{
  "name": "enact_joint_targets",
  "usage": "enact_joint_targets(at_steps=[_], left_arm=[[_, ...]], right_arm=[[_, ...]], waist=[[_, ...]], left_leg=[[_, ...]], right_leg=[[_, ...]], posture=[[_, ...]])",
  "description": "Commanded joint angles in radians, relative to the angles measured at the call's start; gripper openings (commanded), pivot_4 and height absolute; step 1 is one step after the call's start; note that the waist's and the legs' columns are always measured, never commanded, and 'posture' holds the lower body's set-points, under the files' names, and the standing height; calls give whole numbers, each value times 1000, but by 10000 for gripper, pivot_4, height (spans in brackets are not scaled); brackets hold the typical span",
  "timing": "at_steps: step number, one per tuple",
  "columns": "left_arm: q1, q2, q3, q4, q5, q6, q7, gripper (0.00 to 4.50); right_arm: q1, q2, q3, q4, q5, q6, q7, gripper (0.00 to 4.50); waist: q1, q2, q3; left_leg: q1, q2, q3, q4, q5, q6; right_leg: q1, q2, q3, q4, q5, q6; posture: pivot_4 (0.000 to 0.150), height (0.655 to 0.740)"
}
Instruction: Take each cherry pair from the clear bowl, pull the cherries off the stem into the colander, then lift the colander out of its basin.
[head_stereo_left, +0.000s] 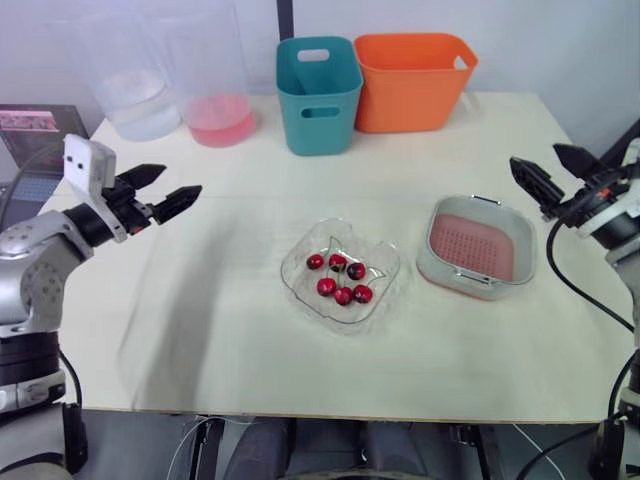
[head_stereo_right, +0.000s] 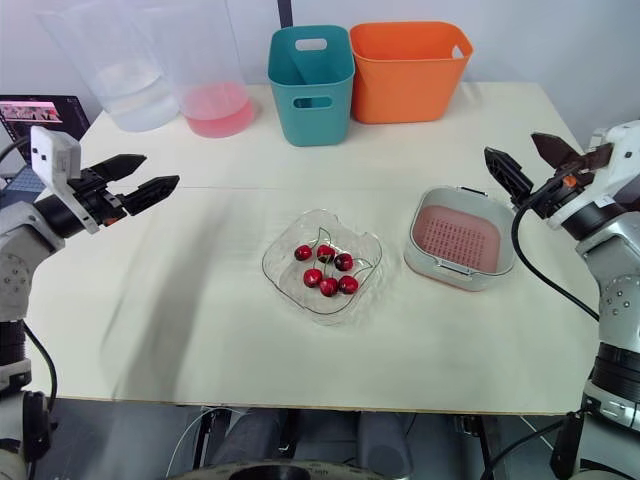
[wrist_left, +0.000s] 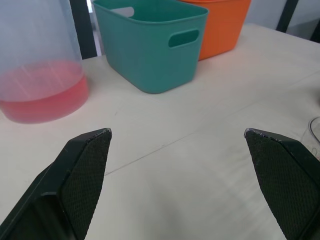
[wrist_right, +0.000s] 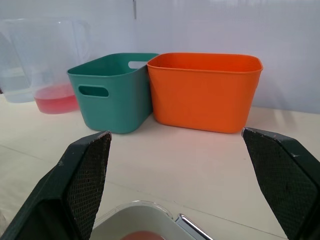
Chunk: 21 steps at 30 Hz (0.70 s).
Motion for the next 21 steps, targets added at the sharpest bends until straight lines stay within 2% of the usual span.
enact_joint_targets(at_steps=[1,13,21], left_arm=[[-7,4,-1,-14,12,-28,-5,45000],[-30,-2,2,-1,16,-28,4,45000],[-30,18,-1,20,38,-48,-20,45000]], right_arm=[[-13,-3,-14,-16,-3,-20,3,44377],[-20,-9,-6,1,-14,-1,-20,44377],[-68,-47,-1,15,30,167,-44,44377]], waist=[[0,0,0],[0,0,0],[0,0,0]], left_leg=[[0,0,0,0,0,0],[0,0,0,0,0,-1],[0,0,0,0,0,-1]], right_leg=[[0,0,0,0,0,0],[0,0,0,0,0,0],[0,0,0,0,0,0]], posture=[[1500,7394],[1500,7394],[1500,7394]])
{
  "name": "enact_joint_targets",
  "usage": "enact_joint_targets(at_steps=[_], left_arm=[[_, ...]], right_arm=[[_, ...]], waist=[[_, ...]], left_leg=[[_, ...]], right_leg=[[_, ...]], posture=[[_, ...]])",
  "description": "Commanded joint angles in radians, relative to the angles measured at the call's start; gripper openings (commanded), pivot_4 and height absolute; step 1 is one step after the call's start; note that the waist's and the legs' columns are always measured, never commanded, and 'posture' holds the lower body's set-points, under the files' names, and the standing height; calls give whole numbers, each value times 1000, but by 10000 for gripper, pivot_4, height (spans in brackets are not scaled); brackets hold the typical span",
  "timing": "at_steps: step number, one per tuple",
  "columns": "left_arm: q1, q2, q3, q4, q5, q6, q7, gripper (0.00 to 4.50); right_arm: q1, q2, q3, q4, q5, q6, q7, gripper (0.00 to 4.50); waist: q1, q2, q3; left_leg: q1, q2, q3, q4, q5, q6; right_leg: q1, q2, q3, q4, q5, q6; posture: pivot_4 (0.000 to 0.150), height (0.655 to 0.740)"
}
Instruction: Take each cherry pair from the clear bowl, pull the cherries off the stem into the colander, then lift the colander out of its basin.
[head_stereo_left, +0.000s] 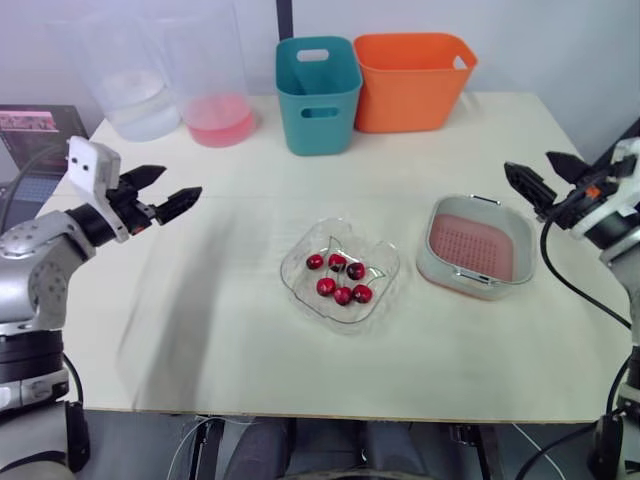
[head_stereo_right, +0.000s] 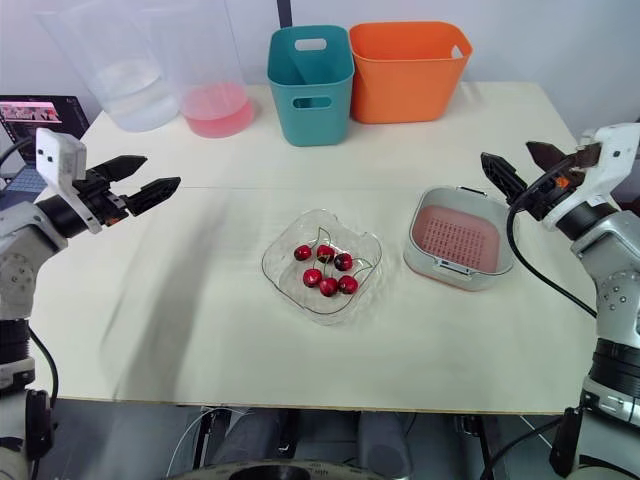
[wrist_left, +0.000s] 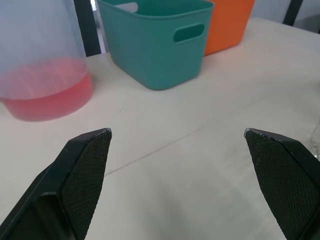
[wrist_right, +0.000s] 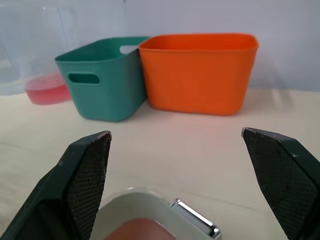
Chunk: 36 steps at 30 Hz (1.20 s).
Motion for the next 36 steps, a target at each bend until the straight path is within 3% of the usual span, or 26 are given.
enact_joint_targets(at_steps=[1,11,19,25,32,35,36], left_arm=[[-21,26,18,-7,2,-19,-16,45000],[-20,60,32,-2,-5,-19,-57,45000],[-14,224,26,-167,-131,145,-220,45000],[129,322,42,-406,-290,323,-312,45000],[240,283,64,-513,-300,329,-243,45000],[267,262,67,-546,-305,330,-212,45000],[275,258,69,-555,-306,330,-207,45000]], right_arm=[[-34,-33,-22,-16,27,53,-8,44377],[-120,-65,46,-45,-4,117,-21,44377],[-390,-124,210,-148,206,545,19,44377],[-504,62,351,-223,321,837,-80,44377],[-482,222,435,-315,300,1007,-194,44377],[-469,258,499,-322,251,1011,-231,37006],[-469,255,533,-328,230,1010,-240,32157]], waist=[[0,0,0],[-1,0,0],[-4,0,0],[-10,0,0],[2,0,0],[0,0,0],[-1,0,0]], left_leg=[[0,0,0,0,0,0],[0,0,0,0,0,0],[-1,1,0,-1,-1,2],[-1,1,-1,-1,-2,3],[-2,0,-1,-1,-2,3],[-1,0,-1,-1,-2,3],[-1,0,-1,-1,-2,3]], right_leg=[[0,0,0,0,0,0],[0,0,0,0,0,0],[-1,0,0,0,0,0],[-1,0,0,-2,0,0],[-1,-1,0,-2,0,0],[-1,-1,0,-1,0,-1],[-2,-1,0,-1,0,-1]], posture=[[1500,7394],[1500,7394],[1500,7394],[1500,7394],[1500,7394],[1500,7394],[1500,7394]])
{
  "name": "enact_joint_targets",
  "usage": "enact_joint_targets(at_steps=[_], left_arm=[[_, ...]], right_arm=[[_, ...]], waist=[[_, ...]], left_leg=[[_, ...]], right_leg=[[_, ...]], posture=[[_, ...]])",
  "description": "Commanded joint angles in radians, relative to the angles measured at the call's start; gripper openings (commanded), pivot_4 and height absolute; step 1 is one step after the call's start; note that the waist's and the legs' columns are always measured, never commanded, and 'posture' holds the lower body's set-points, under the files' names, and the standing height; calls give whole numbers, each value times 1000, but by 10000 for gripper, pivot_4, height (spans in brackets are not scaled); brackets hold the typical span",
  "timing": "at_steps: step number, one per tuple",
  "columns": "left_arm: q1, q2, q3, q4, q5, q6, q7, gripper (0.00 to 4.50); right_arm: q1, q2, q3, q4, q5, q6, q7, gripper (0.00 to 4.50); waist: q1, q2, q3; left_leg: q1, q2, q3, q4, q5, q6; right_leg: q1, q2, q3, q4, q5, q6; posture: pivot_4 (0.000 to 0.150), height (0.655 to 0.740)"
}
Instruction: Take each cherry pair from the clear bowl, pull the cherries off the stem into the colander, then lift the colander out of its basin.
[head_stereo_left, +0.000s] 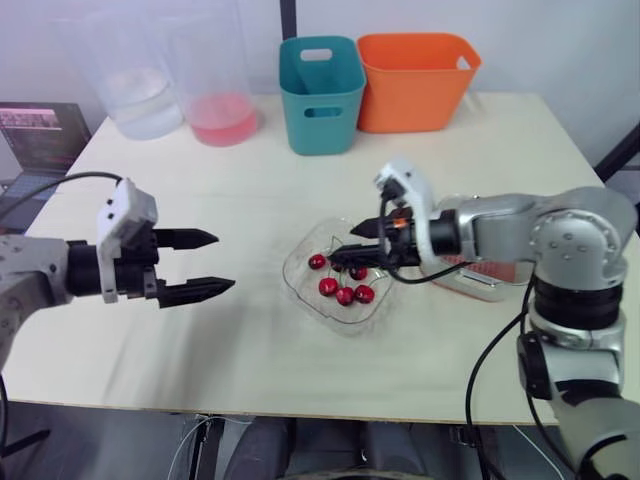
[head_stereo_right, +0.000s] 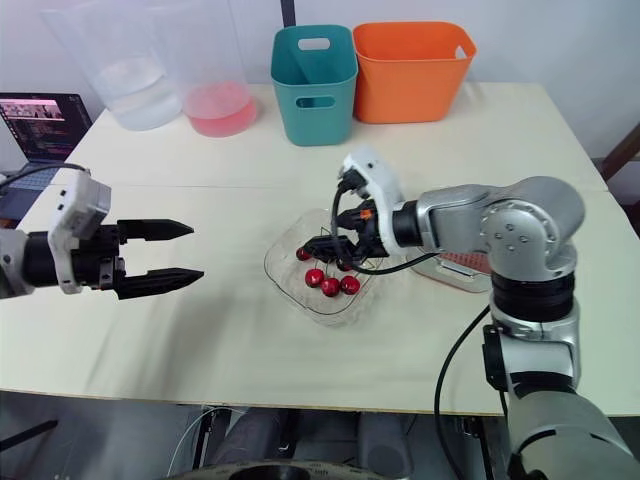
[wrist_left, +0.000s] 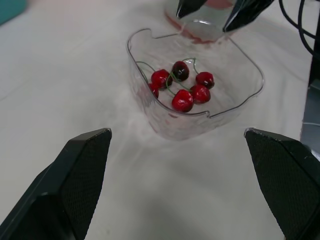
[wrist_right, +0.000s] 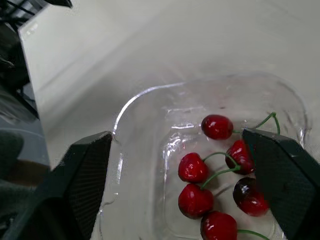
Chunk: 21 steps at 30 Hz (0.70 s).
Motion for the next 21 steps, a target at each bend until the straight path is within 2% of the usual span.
enact_joint_targets(at_steps=[1,14,21], left_arm=[[12,-3,38,-49,-19,-10,27,45000],[-16,-38,-3,-107,-66,3,118,45000],[5,-66,-27,-111,-45,-32,133,45000]], right_arm=[[-5,-1,72,-38,-59,4,-31,28655],[-68,31,299,42,-296,-69,-84,28655],[-91,71,405,95,-402,-128,-76,28655]], waist=[[-1,0,0],[-4,0,0],[-7,0,0]], left_leg=[[0,0,0,0,0,0],[0,0,0,0,0,-1],[0,0,0,0,1,-2]], right_leg=[[0,0,0,0,0,0],[-1,1,0,1,0,0],[-1,1,0,1,0,0]], posture=[[1500,7394],[1500,7394],[1500,7394]])
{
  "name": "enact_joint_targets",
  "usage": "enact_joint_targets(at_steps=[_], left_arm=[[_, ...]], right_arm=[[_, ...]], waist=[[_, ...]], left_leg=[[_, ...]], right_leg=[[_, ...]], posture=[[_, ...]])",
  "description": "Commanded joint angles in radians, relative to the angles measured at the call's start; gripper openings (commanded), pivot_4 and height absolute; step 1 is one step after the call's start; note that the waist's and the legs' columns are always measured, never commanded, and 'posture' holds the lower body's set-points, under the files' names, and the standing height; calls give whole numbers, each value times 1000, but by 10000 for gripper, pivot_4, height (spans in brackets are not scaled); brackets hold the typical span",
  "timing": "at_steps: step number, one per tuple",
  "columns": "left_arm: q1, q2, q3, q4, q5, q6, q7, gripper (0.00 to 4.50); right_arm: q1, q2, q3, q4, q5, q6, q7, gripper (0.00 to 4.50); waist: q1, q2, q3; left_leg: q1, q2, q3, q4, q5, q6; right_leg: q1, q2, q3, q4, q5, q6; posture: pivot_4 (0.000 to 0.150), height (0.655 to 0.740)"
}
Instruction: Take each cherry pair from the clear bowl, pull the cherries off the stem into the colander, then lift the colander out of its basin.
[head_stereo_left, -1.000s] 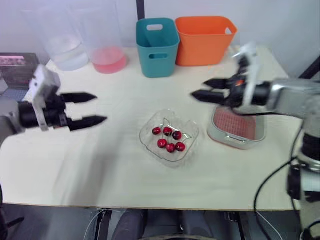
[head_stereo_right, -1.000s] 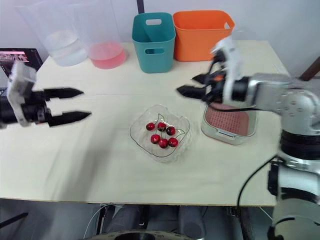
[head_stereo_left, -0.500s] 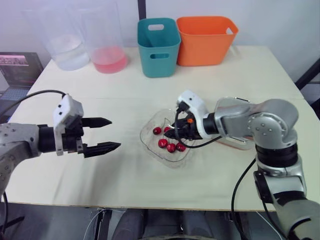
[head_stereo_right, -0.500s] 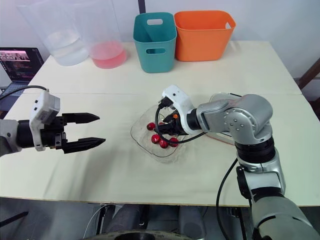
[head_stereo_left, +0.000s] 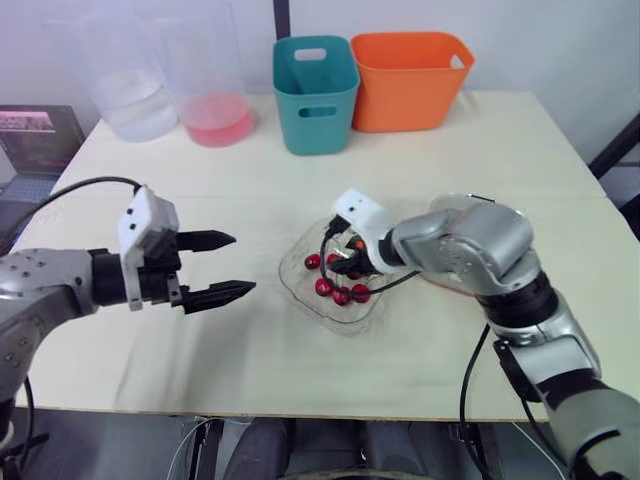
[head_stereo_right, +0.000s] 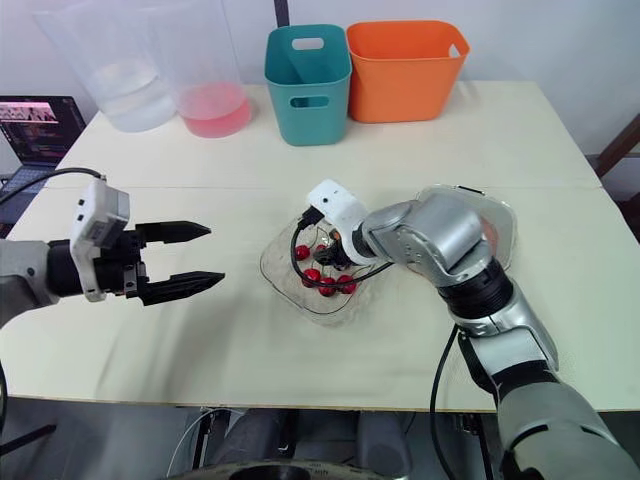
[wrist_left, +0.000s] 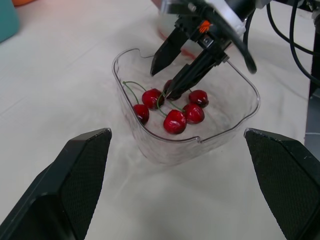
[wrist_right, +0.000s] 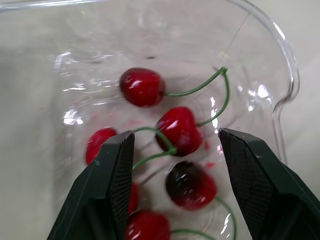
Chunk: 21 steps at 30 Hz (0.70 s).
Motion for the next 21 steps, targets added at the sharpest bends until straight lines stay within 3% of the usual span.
enact_joint_targets(at_steps=[1,20,21], left_arm=[[1,-14,-12,-20,14,-37,9,45000],[-2,-27,-41,-6,39,-77,12,45000],[-6,-27,-43,-5,39,-78,12,45000]], right_arm=[[-21,32,31,5,-47,-34,5,28655],[28,72,93,65,-180,-64,45,28655],[30,74,92,66,-187,-70,44,26029]], waist=[[0,0,0],[1,0,0],[2,0,0]], left_leg=[[0,0,0,0,0,0],[0,0,0,0,0,0],[0,0,0,0,0,0]], right_leg=[[0,0,0,0,0,0],[0,0,0,0,0,0],[0,0,0,0,0,0]], posture=[[1500,7394],[1500,7394],[1500,7394]])
